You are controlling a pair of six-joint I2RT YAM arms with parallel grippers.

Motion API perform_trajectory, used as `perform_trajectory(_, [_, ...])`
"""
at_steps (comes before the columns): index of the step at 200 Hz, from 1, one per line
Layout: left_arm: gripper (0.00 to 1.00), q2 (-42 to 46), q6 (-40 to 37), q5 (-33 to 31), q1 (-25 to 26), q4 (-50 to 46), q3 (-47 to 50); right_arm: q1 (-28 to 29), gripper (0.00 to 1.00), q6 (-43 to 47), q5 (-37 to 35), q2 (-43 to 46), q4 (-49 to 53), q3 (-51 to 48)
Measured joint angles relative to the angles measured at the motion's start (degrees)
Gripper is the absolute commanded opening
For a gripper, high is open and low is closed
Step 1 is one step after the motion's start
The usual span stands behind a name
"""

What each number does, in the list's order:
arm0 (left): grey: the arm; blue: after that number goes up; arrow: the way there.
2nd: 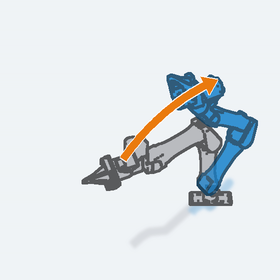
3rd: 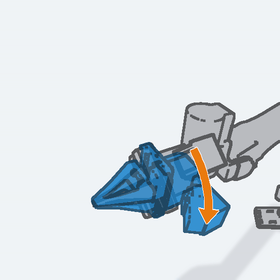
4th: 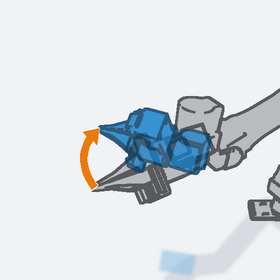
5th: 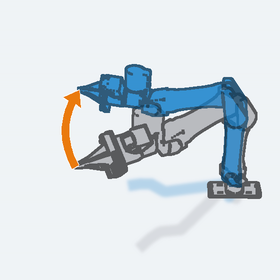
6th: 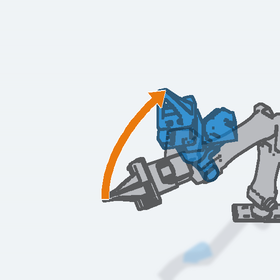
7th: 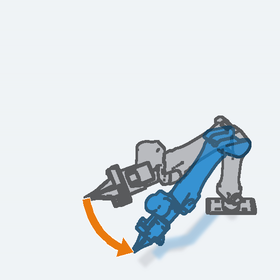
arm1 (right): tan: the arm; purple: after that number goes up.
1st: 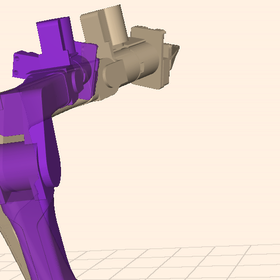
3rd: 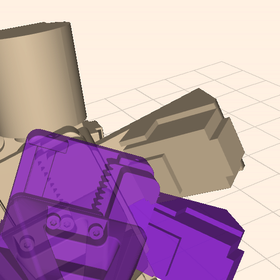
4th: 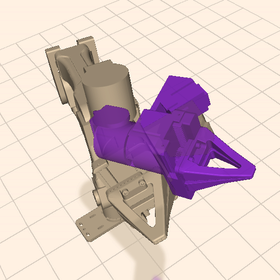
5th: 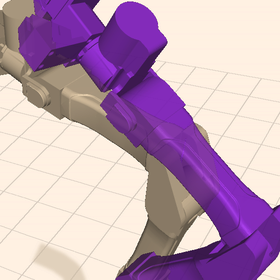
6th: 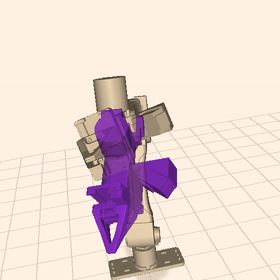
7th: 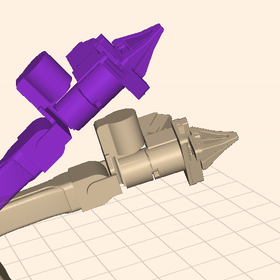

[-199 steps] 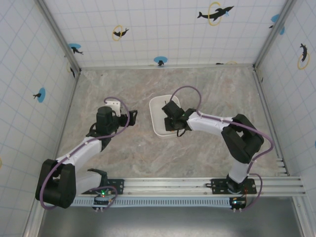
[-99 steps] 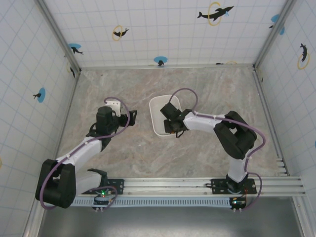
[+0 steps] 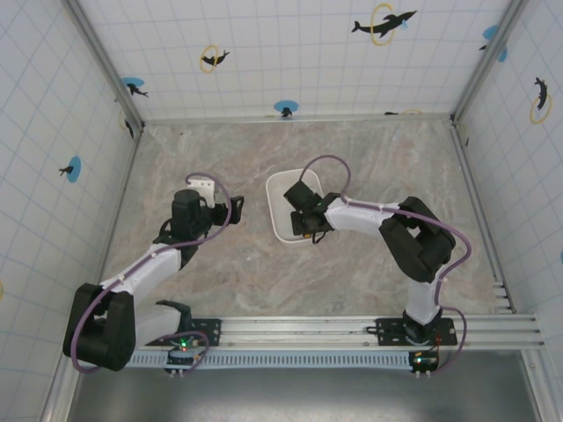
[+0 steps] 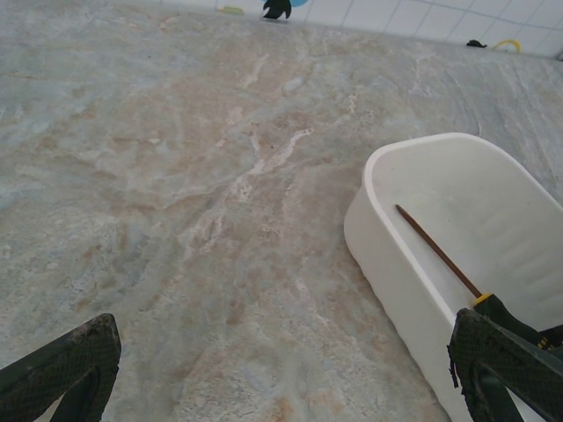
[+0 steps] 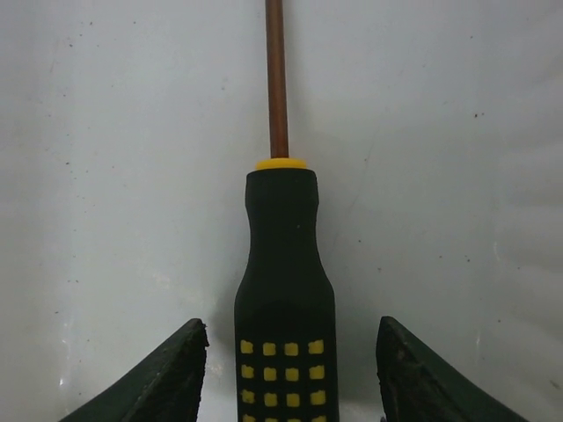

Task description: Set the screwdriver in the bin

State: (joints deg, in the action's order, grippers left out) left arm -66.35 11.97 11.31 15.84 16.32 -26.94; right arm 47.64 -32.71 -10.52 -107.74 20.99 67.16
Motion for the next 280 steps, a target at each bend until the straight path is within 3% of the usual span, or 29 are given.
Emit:
perform_trajectory(27, [0.98,0.0,-0.2,-0.3,0.0,-0.5,-0.2,0.0,0.65,2.0,-1.5,1.0,3.6,1.9])
perform_trajectory(67, [0.98,1.5,-1.9,-3.2,0.0,-0.7,-1.6,-0.4,0.67,8.9,-1.4,5.6,10.7,7.0])
perform_trajectory(115, [0.98,5.1,-6.1,-11.6,0.0,1.3,-2.4,-5.0,0.67,22.4,-0.4,19.2,10.7,3.5])
perform_trajectory(173, [0.97,6.0,-12.9,-23.5,0.0,8.9,-0.9,-29.6,0.68,30.9,2.9,36.5,-10.0,-19.3])
perform_trajectory(223, [0.97,3.7,-18.1,-24.8,-2.1,20.9,6.2,-36.7,0.69,33.8,0.7,40.1,-30.7,-35.6])
perform_trajectory(280, [0.97,0.7,-16.5,-18.2,-10.4,32.4,13.1,-42.8,0.69,32.8,-3.5,40.1,-50.8,-45.9])
